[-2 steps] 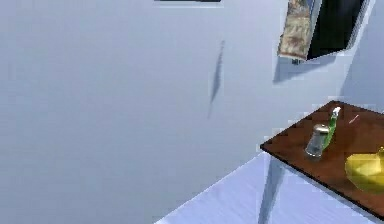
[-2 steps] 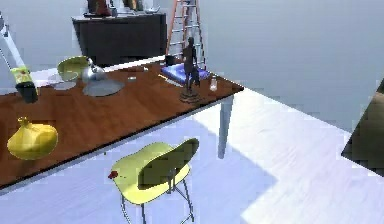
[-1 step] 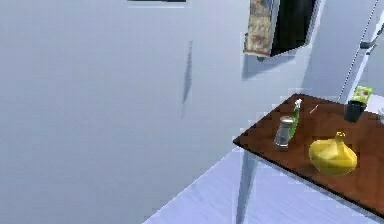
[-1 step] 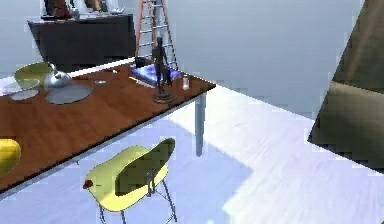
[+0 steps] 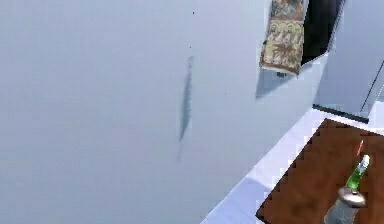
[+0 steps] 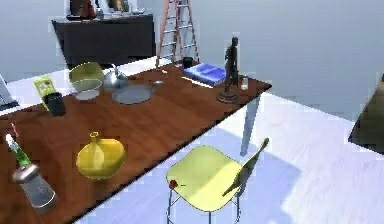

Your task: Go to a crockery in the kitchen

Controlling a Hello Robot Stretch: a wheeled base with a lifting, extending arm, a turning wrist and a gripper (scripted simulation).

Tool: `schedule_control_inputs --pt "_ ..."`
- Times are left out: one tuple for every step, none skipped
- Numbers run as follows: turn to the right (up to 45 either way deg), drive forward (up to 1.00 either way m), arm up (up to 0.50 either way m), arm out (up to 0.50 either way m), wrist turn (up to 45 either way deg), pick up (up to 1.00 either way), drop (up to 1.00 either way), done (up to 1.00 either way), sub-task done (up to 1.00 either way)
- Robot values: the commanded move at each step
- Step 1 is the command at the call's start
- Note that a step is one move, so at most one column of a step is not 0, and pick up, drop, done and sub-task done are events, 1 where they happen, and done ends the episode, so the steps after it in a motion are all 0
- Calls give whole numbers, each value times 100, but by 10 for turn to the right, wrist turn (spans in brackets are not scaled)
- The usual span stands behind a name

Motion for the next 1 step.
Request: schedule_control_inputs --pt "450 0 0 0 0 0 0 0 0"
